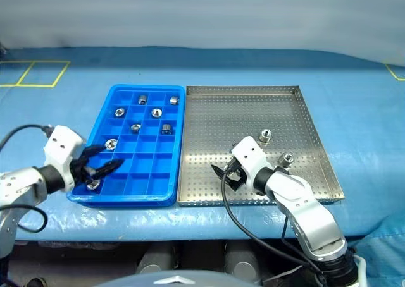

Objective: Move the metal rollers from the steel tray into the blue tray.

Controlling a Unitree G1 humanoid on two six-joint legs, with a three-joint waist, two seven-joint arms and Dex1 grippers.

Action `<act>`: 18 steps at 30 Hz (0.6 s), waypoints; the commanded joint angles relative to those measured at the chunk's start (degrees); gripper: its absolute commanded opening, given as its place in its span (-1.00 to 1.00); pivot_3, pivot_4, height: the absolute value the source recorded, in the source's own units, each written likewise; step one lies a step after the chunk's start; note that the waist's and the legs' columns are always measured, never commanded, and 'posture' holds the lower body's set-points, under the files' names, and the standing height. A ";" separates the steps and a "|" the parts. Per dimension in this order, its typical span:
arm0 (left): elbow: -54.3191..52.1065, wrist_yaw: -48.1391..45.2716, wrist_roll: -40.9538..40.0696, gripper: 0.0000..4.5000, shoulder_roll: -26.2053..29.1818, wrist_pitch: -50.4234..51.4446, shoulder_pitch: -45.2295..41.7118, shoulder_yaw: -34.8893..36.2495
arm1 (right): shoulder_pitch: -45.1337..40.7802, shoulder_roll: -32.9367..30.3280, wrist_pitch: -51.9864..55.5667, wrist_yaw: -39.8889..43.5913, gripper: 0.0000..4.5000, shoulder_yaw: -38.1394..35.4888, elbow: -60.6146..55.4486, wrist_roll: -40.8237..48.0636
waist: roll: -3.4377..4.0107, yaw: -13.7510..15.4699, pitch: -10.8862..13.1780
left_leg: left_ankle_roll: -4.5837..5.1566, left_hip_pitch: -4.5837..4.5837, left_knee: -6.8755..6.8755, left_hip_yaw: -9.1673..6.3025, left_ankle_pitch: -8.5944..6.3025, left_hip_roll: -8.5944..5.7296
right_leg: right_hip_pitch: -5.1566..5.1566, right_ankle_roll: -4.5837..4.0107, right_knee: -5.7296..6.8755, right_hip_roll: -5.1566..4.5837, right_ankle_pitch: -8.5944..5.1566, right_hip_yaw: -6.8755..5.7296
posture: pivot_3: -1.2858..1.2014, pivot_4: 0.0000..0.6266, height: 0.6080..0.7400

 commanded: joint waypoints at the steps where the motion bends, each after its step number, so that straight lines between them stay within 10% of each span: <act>1: 1.71 0.55 -3.13 0.57 -3.82 -3.49 -5.68 -3.17 | 0.18 0.18 -0.82 -1.16 1.00 -1.41 -1.99 -0.60 | 0.02 -0.02 -0.02 | 0.00 0.00 0.02 0.01 0.00 -0.02 | 0.01 0.02 0.01 -0.01 0.01 0.01 | 0.02 -0.52 1.00; 11: 24.06 -7.10 9.86 0.57 -14.99 -23.33 -24.28 -36.31 | 5.56 -1.45 1.96 -3.84 1.00 -5.67 -6.53 -1.58 | 0.01 -1.98 -0.05 | 0.01 -0.03 0.09 0.04 0.00 -0.10 | 0.06 -0.06 -0.06 0.00 0.20 0.11 | -0.09 -0.52 1.00; 18: 43.39 -9.67 17.61 0.57 -22.99 -34.29 -33.50 -45.18 | 9.17 -1.70 3.42 -5.40 1.00 -8.97 -10.14 -1.91 | 0.05 -5.39 -0.07 | 0.03 -0.02 0.09 0.06 -0.01 -0.09 | 0.06 0.21 -0.05 0.04 0.07 0.18 | -0.15 -0.52 1.00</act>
